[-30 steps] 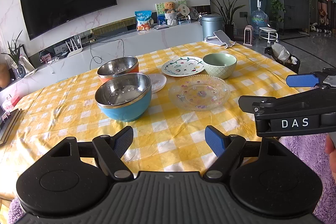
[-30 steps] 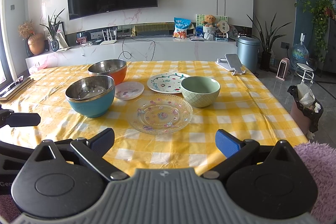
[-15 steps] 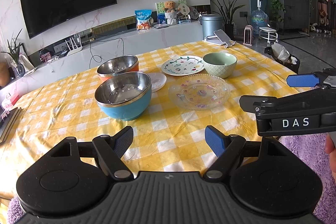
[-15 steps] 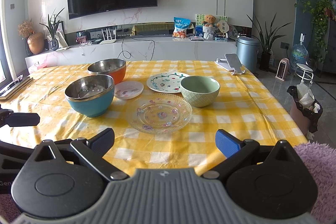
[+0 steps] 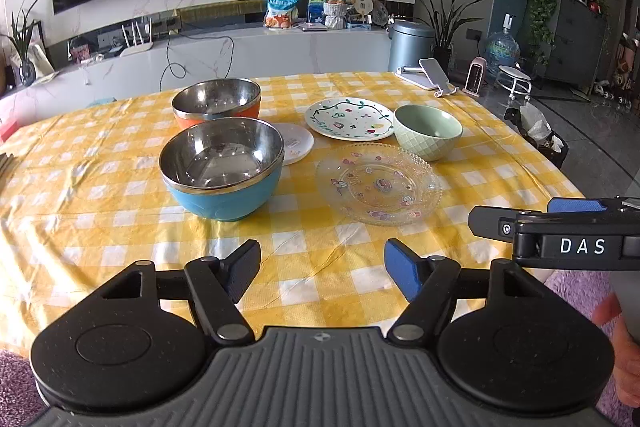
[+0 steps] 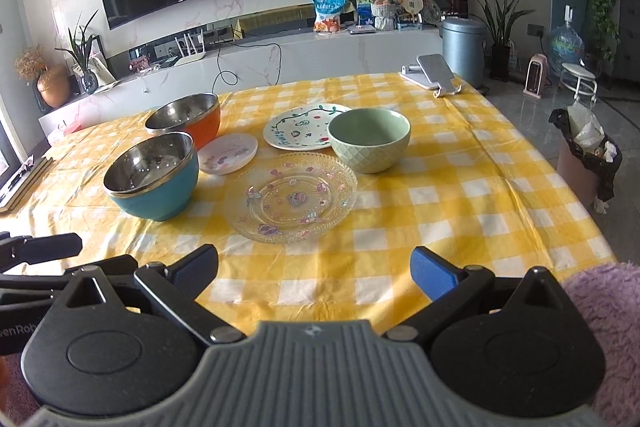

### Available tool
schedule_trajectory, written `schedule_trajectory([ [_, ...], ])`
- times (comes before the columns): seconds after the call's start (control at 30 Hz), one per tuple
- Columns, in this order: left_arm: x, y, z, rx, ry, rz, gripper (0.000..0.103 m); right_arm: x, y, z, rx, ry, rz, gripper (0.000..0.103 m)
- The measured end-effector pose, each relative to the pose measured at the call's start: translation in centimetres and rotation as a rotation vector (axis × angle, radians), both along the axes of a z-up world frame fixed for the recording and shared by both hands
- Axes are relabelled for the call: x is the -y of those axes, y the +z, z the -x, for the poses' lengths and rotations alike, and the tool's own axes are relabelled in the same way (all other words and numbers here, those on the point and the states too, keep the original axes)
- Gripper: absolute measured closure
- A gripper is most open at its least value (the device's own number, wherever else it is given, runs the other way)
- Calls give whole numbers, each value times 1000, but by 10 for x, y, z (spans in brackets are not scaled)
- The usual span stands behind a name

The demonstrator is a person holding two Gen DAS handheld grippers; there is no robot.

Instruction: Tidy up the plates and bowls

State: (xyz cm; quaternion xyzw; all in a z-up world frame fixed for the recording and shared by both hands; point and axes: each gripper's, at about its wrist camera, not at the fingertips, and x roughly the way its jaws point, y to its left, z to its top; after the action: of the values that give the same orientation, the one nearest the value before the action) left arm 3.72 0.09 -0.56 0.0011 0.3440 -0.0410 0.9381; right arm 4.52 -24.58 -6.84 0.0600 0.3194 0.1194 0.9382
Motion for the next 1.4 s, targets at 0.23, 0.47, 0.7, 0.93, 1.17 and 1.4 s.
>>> schedule_trajectory([
  [0.23, -6, -8, -42, -84, 34, 110, 39, -3, 0, -46, -51, -29, -9, 9],
  [0.47, -4, -17, -71, -110, 67, 185, 47, -7, -9, -92, -117, -55, -34, 25],
  [0.7, -10, -34, -87, -128, 123, 247, 47, 0, -29, -116, -140, -105, -126, 36],
  [0.93, -14, -46, -90, -113, 139, 290, 50, 9, -47, -121, -161, -126, -190, 50],
  [1.17, -19, -56, -101, -111, 147, 309, 59, 6, -55, -132, -157, -110, -224, 59],
  [1.4, -13, -61, -120, -112, 144, 321, 66, 6, -63, -146, -153, -114, -193, 73],
])
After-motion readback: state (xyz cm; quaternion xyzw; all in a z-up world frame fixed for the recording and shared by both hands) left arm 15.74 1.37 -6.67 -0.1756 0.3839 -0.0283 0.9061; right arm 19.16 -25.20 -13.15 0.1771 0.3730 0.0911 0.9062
